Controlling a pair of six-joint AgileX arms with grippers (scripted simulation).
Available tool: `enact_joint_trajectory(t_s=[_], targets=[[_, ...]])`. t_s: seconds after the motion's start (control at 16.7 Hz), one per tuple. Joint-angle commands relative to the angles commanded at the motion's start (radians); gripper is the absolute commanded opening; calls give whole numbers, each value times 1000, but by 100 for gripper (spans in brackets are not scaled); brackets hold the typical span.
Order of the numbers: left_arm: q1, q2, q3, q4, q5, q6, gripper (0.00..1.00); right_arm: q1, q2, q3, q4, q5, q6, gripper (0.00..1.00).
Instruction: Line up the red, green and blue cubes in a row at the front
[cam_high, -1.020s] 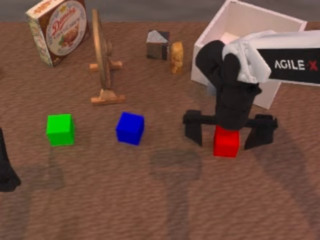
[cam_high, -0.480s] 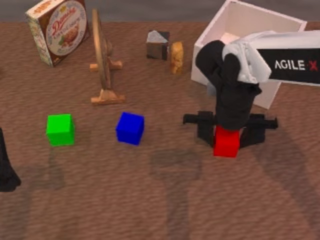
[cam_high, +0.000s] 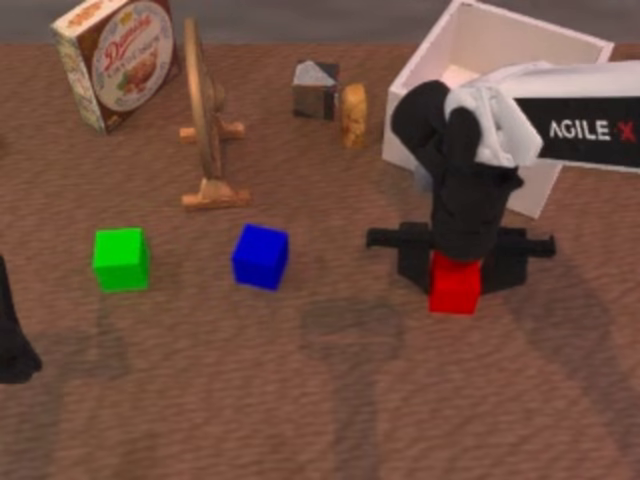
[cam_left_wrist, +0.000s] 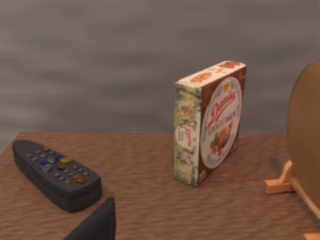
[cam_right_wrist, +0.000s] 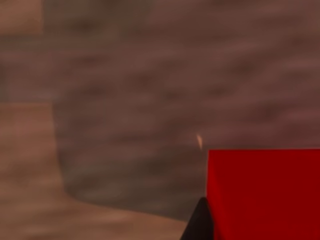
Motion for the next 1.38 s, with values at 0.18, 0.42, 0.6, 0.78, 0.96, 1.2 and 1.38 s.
enact_joint_trajectory(t_s=[0.18,0.42,0.6,0.78,0.96,1.2,1.38], targets=[[0,0,0,0,0,0,100,-4,-30,6,-16,14,-8,0],[0,0,0,0,0,0,100,-1,-53,56,-87,14,-7,0],[0,0,0,0,0,0,100,2,-88,119,-196,13,-8,0],[0,0,0,0,0,0,100,5,-116,157,-253,14,-11,0],[0,0,0,0,0,0,100,0,-113,156,-250,13,-9,0],[0,0,0,0,0,0,100,71,-73,228,-289,15,49,0],[0,0,0,0,0,0,100,198,-7,359,-356,16,158,0]])
